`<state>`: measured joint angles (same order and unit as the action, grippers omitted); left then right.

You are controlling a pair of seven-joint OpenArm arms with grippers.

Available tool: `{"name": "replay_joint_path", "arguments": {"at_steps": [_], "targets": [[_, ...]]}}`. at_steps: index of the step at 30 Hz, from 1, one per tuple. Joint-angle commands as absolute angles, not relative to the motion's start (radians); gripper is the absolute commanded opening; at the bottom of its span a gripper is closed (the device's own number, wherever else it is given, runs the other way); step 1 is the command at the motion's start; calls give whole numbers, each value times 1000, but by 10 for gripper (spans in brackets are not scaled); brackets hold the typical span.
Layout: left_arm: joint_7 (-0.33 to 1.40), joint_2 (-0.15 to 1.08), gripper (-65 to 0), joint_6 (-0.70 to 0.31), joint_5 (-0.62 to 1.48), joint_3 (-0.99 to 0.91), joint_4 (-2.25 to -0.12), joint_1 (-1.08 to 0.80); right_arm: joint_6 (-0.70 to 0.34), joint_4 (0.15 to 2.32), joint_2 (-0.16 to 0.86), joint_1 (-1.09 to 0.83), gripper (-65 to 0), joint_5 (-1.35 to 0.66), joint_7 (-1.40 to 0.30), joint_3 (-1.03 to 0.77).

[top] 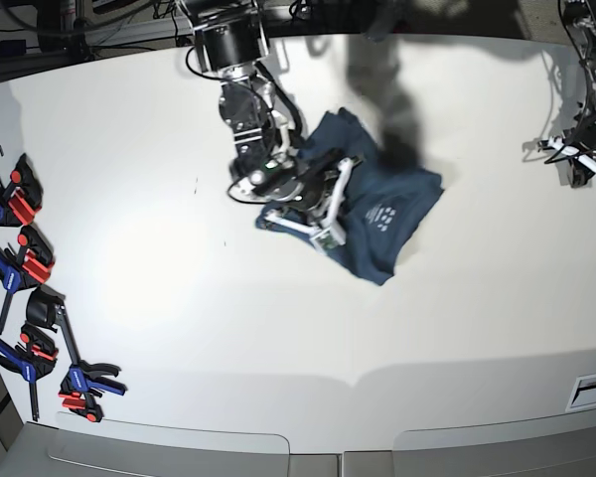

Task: Fold the T-shirt properly
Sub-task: 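Press and tuck the folded shirt with the right gripper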

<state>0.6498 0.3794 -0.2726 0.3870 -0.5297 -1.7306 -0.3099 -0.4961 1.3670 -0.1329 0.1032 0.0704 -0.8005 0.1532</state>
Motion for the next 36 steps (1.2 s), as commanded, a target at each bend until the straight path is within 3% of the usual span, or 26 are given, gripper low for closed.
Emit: {"name": "replay_joint_path", "arguments": {"at_steps": [1,12,21,27,36], "targets": [[616,397,-650,-273,394,-537,-1749,-305,-484,1381,-118,121,-650,68,-801,124],[612,397,-650,-273,394,-537,-1749,-305,-451,1393,1,121,-650,-163,-939,-208],[612,396,-650,-273,394,-537,-1749,-305,-666,1560,-17,121,-650,-509,-1002,-260],[612,396,-650,-273,394,-537,-1749,-305,-698,1604,-19,134,-650,-434,-990,-171],[611,396,-650,-273,395,-537,-1749,-305,-698,1603,46,136,-650,-42,-780,94]]}}
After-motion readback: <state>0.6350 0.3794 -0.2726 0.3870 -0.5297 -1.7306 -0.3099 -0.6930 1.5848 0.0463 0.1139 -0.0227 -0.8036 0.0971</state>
